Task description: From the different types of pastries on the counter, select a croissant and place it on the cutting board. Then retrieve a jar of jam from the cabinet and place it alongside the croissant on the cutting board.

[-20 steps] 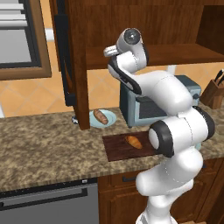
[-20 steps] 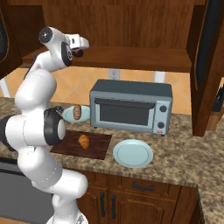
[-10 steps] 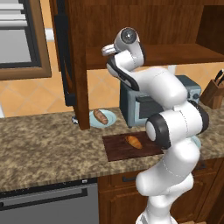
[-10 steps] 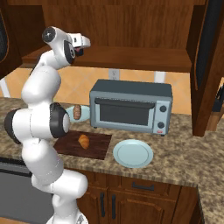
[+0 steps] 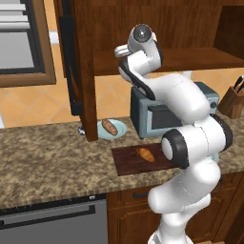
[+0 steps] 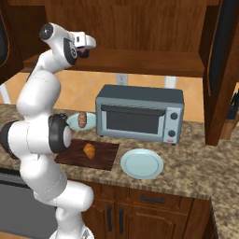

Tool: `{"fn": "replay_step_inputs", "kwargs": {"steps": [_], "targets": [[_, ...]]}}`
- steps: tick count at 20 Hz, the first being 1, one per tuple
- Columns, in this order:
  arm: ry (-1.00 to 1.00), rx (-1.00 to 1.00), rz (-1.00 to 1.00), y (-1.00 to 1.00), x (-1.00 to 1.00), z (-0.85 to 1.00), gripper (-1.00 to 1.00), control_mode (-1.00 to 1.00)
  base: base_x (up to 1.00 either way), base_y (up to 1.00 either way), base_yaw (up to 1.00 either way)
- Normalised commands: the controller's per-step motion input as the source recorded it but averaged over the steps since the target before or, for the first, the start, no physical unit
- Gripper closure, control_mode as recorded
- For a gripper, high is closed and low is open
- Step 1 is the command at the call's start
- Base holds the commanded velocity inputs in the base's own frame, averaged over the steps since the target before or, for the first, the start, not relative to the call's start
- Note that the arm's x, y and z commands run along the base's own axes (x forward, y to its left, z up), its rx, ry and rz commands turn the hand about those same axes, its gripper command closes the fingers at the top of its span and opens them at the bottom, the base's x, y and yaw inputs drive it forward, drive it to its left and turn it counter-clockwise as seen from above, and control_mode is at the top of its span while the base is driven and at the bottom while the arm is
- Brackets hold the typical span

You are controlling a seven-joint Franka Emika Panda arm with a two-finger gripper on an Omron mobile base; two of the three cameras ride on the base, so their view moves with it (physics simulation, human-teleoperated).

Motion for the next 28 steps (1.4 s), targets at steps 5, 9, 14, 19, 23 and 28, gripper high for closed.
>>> {"fn": "replay_step_inputs", "kwargs": {"steps": [5,9,14,19,23,28], "targets": [[0.0,0.0,-0.07,-0.41,-0.99,0.27,1.0,-1.0,0.0,0.0,0.0],[-0.02,0.0,-0.03,-0.3,-1.0,0.02,1.0,-1.0,0.0,0.0,0.0],[-0.05,0.0,0.0,-0.13,-1.0,0.0,1.0,-1.0,0.0,0.0,0.0],[-0.05,0.0,0.0,0.0,-1.0,-0.1,1.0,-1.0,0.0,0.0,0.0],[0.0,-0.02,0.0,0.0,-1.0,-0.54,1.0,-1.0,0.0,0.0,0.0],[0.0,-0.03,0.0,0.0,-1.0,-0.6,1.0,-1.0,0.0,0.0,0.0]]}}
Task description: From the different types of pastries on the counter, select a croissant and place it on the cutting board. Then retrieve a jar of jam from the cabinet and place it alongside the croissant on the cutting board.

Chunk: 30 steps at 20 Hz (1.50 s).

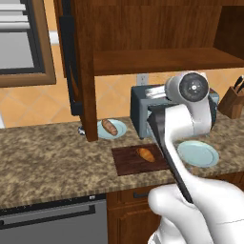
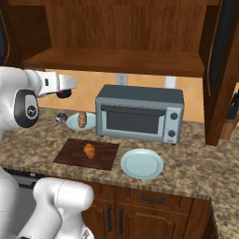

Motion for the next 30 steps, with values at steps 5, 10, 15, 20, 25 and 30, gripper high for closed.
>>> {"fn": "replay_step_inputs", "kwargs": {"steps": [5,10,15,20,25,30], "targets": [[0.0,-0.04,0.0,0.0,-0.87,-0.65,1.0,-1.0,0.0,0.0,0.0],[0.0,-0.09,0.0,0.08,-0.4,-0.78,1.0,-1.0,0.0,0.0,0.0],[0.0,-0.09,0.0,0.19,-0.13,-0.84,1.0,-1.0,0.0,0.0,0.0],[0.0,-0.09,0.0,0.07,-0.21,-0.85,1.0,-1.0,0.0,0.0,0.0],[-0.06,-0.07,-0.01,0.0,-0.09,-0.81,1.0,-1.0,0.0,0.0,0.0],[-0.09,-0.07,-0.24,0.0,0.0,-0.63,1.0,-1.0,0.0,0.0,0.0]]}}
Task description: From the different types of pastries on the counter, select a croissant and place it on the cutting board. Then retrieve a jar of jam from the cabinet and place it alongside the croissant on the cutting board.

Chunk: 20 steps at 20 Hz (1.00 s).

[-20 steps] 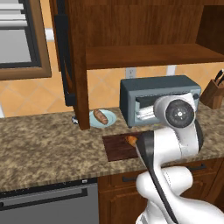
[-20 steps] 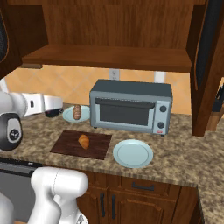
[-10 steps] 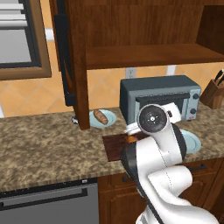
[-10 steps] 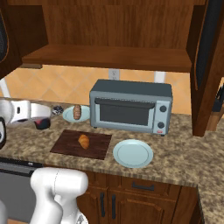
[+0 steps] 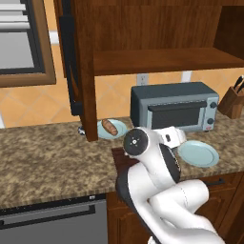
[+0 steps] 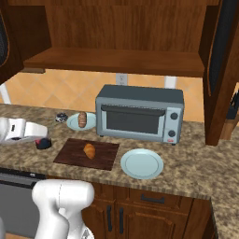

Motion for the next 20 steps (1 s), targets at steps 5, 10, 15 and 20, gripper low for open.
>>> {"fn": "replay_step_inputs", "kwargs": {"steps": [5,10,15,20], "targets": [[-0.07,-0.03,-0.31,-0.12,0.0,-0.48,1.0,-1.0,0.0,0.0,0.0],[-0.05,-0.01,-0.3,-0.24,0.06,-0.31,1.0,-1.0,0.0,0.0,0.0],[-0.13,0.0,-0.28,-0.01,0.3,-0.12,1.0,-1.0,0.0,0.0,0.0],[-0.2,0.0,-0.22,0.04,0.34,0.0,1.0,-1.0,0.0,0.0,0.0]]}}
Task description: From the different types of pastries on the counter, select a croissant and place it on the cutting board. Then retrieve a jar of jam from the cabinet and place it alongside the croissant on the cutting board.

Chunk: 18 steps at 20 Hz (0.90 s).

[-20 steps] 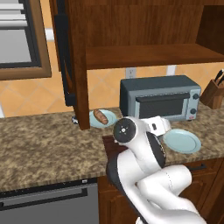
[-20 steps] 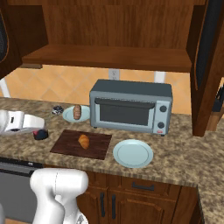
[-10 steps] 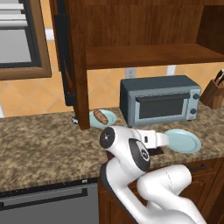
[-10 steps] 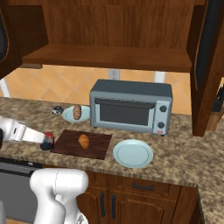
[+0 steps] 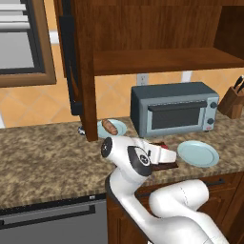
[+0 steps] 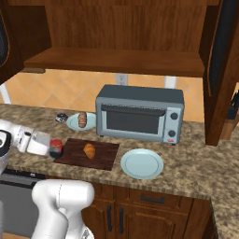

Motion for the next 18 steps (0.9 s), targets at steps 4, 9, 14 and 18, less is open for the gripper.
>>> {"fn": "replay_step_inputs", "kwargs": {"steps": [4,9,14,18], "targets": [[-0.09,0.0,-0.15,0.14,0.21,-0.25,1.0,-1.0,0.0,0.0,0.0],[-0.04,0.0,-0.14,0.09,0.19,-0.43,1.0,-1.0,0.0,0.0,0.0],[-0.07,0.0,-0.14,0.01,0.36,-0.23,1.0,-1.0,0.0,0.0,0.0],[-0.08,0.0,-0.16,0.0,0.43,-0.03,1.0,-1.0,0.0,0.0,0.0]]}}
